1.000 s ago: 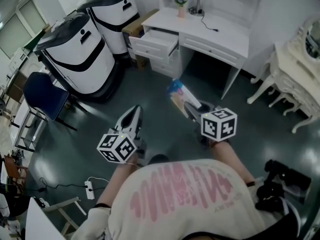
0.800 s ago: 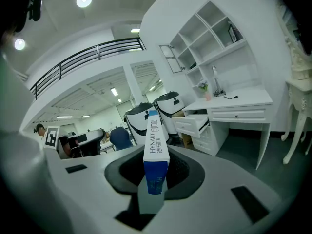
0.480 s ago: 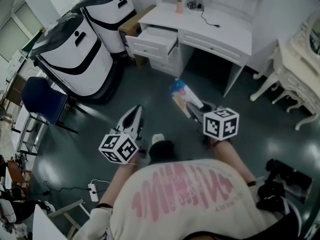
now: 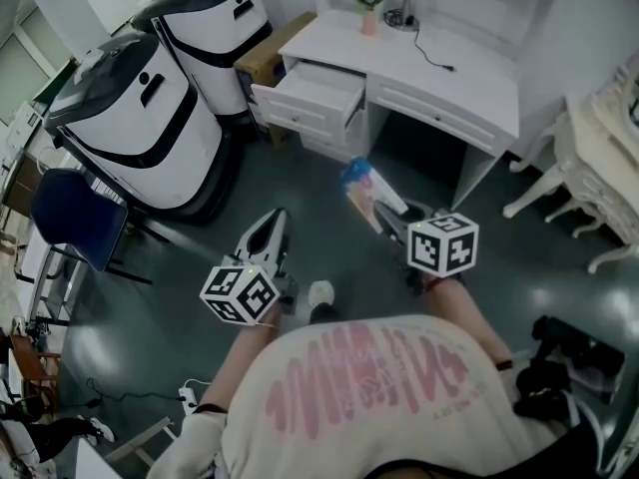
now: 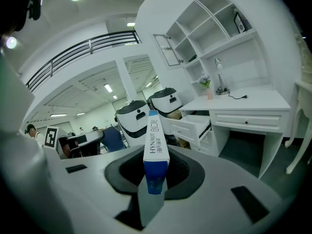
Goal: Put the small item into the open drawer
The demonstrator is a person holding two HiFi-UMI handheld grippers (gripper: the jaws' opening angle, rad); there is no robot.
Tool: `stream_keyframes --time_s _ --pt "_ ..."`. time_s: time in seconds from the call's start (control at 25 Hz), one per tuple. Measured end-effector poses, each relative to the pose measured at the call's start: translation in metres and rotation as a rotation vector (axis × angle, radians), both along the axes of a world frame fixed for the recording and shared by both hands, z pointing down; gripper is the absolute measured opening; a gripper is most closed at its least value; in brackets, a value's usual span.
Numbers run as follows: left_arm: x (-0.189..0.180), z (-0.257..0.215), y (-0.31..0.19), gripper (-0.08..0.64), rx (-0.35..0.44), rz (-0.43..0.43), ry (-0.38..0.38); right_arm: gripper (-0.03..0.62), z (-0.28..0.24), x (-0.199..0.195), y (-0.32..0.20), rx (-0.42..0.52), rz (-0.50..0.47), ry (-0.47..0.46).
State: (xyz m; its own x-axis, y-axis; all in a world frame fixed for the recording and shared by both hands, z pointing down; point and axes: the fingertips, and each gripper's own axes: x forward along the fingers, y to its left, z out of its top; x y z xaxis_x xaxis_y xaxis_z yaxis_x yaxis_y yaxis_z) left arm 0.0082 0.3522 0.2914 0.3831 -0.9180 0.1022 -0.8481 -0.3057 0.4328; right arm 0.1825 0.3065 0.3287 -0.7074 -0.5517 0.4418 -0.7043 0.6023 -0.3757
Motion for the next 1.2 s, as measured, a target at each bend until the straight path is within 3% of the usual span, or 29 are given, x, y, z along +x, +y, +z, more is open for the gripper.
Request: stream_keyframes --time_s 0.72,1.2 --pt "-0.104 -0.029 -0.196 0.028 0.082 0.106 -0.001 0.091 -0.033 -0.103 -0.185 0.105 0.080 0.000" --pt "-0.122 0.020 -0.247 0.029 -0.023 0.119 0.045 0.091 -0.002 -0.113 -0.234 0.052 0.123 0.059"
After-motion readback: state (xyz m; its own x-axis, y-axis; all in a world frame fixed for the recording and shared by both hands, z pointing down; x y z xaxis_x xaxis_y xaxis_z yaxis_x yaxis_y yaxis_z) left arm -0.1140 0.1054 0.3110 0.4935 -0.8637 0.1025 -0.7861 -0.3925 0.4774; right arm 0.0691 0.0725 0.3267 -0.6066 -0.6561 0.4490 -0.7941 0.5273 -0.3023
